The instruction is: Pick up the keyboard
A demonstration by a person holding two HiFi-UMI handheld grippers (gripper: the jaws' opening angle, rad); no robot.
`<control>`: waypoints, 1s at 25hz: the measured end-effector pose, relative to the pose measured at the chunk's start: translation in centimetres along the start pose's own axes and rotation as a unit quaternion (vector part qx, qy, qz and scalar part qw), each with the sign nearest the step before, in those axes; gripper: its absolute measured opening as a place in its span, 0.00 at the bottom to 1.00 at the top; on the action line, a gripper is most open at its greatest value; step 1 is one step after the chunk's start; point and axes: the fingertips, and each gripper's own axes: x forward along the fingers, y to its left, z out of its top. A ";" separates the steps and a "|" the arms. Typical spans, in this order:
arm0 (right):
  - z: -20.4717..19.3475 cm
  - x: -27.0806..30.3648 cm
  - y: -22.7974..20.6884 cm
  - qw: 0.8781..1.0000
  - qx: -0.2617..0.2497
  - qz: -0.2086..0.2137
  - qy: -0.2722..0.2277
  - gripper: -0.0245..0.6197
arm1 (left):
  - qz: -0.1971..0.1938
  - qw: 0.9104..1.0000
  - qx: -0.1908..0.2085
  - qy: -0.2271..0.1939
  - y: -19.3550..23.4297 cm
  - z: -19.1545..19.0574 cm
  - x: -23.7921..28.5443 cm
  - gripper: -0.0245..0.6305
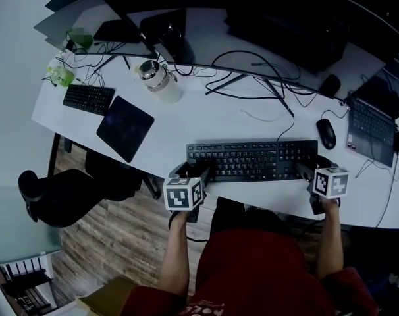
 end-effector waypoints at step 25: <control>7.7 -7.3 2.8 0.985 -0.049 0.003 -0.167 0.58 | 0.040 0.983 0.057 -0.172 -1.8 8.0 -8.9 0.51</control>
